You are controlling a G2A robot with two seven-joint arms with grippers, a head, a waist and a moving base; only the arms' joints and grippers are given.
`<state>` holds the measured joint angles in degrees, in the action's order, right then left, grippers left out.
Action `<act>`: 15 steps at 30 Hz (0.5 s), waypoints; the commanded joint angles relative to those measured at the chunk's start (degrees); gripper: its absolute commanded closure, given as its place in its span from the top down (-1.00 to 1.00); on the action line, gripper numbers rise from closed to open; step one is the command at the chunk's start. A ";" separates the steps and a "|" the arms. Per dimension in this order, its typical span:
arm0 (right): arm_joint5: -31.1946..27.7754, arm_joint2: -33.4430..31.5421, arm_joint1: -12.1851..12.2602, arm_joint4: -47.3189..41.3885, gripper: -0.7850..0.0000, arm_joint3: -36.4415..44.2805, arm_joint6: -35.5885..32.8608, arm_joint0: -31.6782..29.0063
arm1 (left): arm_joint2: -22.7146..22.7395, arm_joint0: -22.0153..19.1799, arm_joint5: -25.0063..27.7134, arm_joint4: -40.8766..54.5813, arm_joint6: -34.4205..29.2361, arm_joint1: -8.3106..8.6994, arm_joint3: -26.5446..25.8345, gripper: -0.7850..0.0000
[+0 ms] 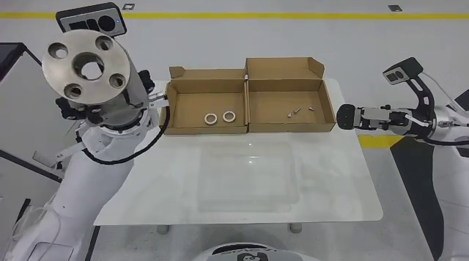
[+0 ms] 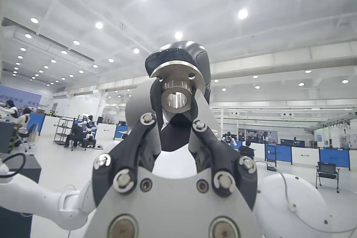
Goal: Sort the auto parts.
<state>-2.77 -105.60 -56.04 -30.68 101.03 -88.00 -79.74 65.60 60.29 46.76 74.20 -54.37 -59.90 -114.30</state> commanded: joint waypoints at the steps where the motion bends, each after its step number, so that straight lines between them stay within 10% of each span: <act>1: 0.00 0.00 0.00 0.00 1.00 0.00 0.00 0.00 | 0.43 -0.05 -0.51 -1.34 -1.22 -0.14 0.83 -1.00; 15: 0.00 0.00 0.00 0.00 1.00 0.00 0.00 0.00 | 4.26 0.93 -4.79 -17.42 -0.05 -0.72 2.00 -1.00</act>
<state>-2.77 -105.60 -56.04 -30.68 101.03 -88.00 -79.74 70.03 61.05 41.80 56.15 -54.93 -60.50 -112.00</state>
